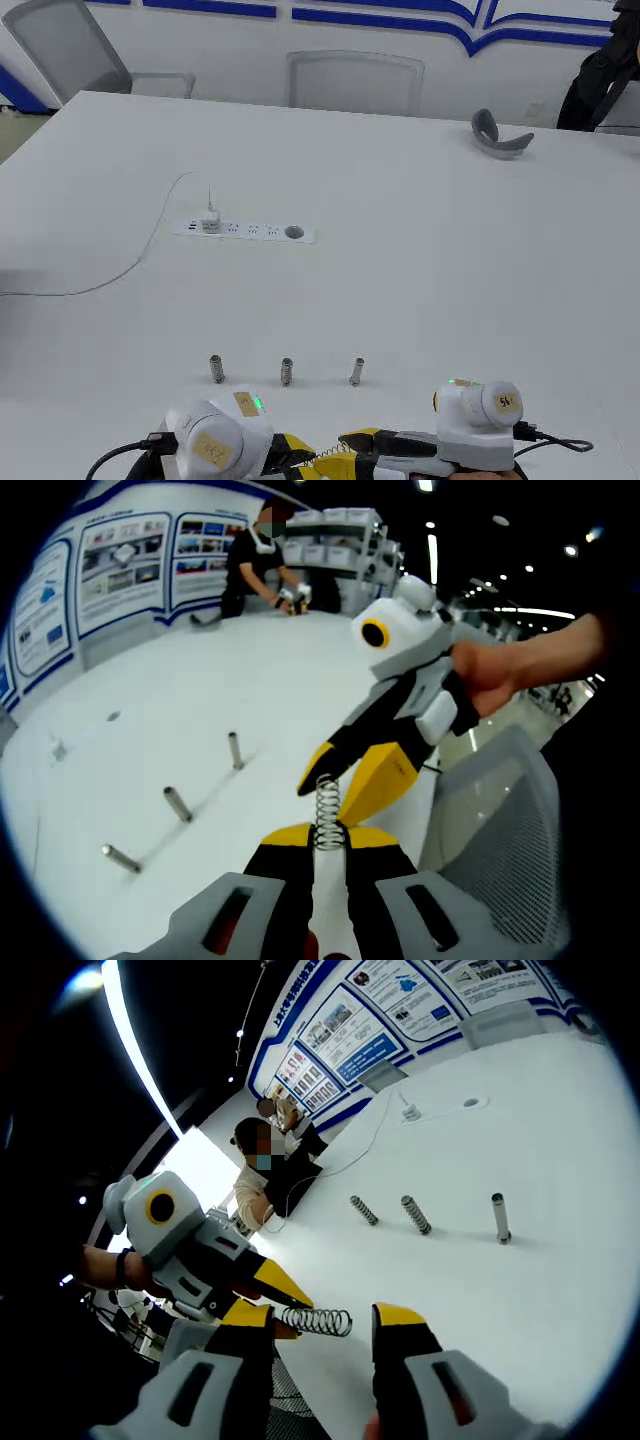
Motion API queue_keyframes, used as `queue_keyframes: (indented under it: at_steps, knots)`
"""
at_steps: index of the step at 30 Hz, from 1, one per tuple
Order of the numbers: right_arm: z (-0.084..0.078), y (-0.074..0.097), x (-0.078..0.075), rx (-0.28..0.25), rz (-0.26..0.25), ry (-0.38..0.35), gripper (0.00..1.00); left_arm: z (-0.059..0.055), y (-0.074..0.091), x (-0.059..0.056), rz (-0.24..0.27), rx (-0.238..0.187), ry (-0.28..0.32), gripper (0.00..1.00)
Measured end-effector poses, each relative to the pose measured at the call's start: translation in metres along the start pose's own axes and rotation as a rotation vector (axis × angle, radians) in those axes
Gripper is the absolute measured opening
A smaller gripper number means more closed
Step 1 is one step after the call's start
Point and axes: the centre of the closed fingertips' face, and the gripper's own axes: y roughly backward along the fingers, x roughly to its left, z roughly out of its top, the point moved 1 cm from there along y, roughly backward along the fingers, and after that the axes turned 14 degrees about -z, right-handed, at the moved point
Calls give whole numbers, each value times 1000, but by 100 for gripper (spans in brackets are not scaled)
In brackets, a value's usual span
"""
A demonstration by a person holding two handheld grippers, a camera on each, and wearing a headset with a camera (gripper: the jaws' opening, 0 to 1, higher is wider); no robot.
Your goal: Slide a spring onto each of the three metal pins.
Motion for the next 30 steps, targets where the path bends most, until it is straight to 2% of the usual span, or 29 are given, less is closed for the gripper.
queue_keyframes:
  at_steps: [6, 11, 21, 26, 30]
  knots:
    - [5, 0, 3, -6, 29, -79, 30, 3, 2, 3, 1, -2, -4, 11]
    - [8, 2, 3, -6, 35, -95, 27, 2, 2, 3, -3, 4, -10, 11]
    - [12, 5, 7, -3, 52, -81, 19, 2, -3, 4, -6, 15, -30, 11]
    - [19, 7, 6, -17, 40, -55, 13, 3, -3, 5, -10, 21, -48, 11]
    - [22, 8, 9, -4, 50, -41, 12, 6, -2, 5, -16, 13, -53, 11]
